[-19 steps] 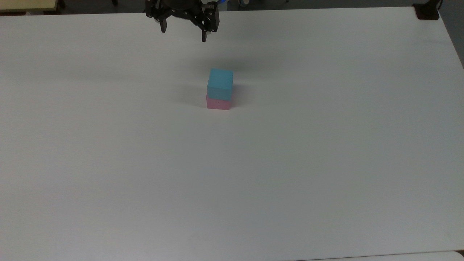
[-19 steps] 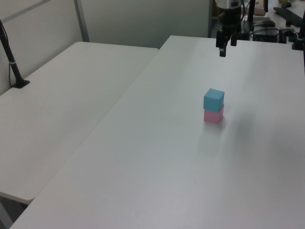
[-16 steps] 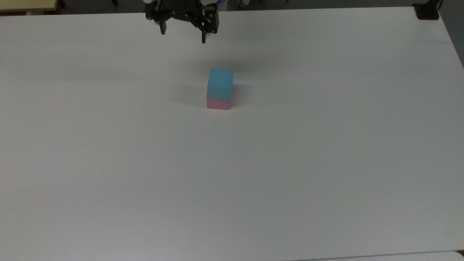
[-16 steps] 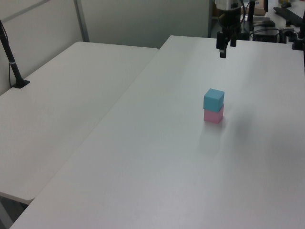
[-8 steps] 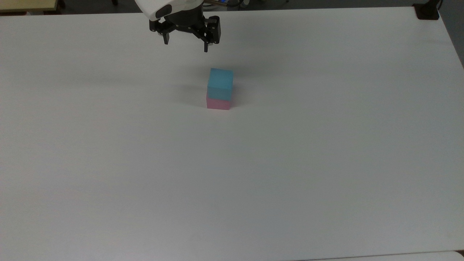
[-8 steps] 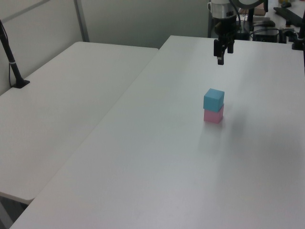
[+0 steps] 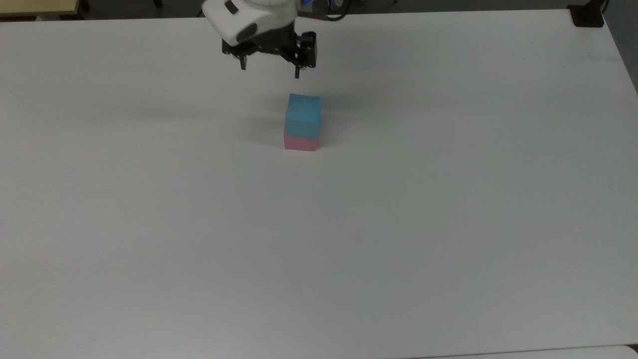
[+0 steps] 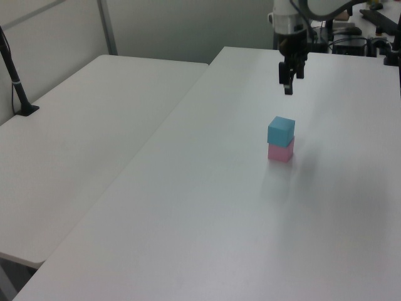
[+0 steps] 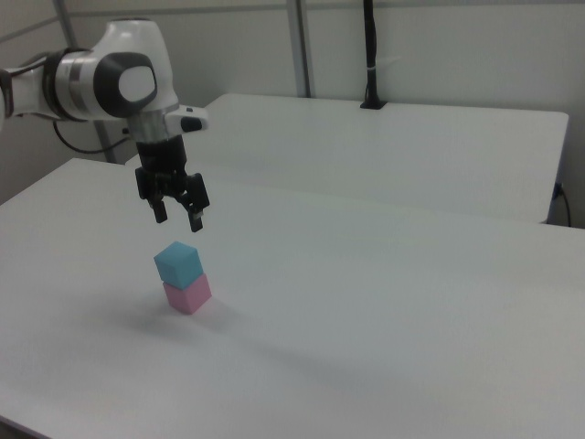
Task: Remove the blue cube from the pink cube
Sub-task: 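Lower the open gripper down over the light-blue cube, then close the gripper on the light-blue cube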
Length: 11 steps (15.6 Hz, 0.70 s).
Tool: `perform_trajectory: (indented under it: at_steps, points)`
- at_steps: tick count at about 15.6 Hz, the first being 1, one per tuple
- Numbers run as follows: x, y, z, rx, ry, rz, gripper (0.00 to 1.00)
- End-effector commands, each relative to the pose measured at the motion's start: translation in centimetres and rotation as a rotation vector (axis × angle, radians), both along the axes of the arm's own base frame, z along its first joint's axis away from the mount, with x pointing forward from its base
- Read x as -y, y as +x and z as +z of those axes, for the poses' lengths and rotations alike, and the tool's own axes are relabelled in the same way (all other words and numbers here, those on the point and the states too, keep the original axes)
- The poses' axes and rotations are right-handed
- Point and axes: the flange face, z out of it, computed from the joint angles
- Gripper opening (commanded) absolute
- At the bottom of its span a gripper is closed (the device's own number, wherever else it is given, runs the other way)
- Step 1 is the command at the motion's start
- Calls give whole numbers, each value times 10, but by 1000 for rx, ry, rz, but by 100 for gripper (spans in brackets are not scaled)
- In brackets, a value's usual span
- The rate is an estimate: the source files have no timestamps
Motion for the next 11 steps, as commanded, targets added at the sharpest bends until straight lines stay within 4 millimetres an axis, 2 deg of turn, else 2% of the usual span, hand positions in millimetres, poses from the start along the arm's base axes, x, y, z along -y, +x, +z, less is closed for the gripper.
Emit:
perform_trajectory:
  at_steps: [1, 3, 5, 11]
  points:
    - [-14, 12, -33, 40, 4, -17, 100]
    - [-20, 16, -47, 58, 7, -40, 100]
    - [-35, 18, -64, 44, 6, -32, 100]
    - [-42, 17, -77, 31, 8, -44, 100]
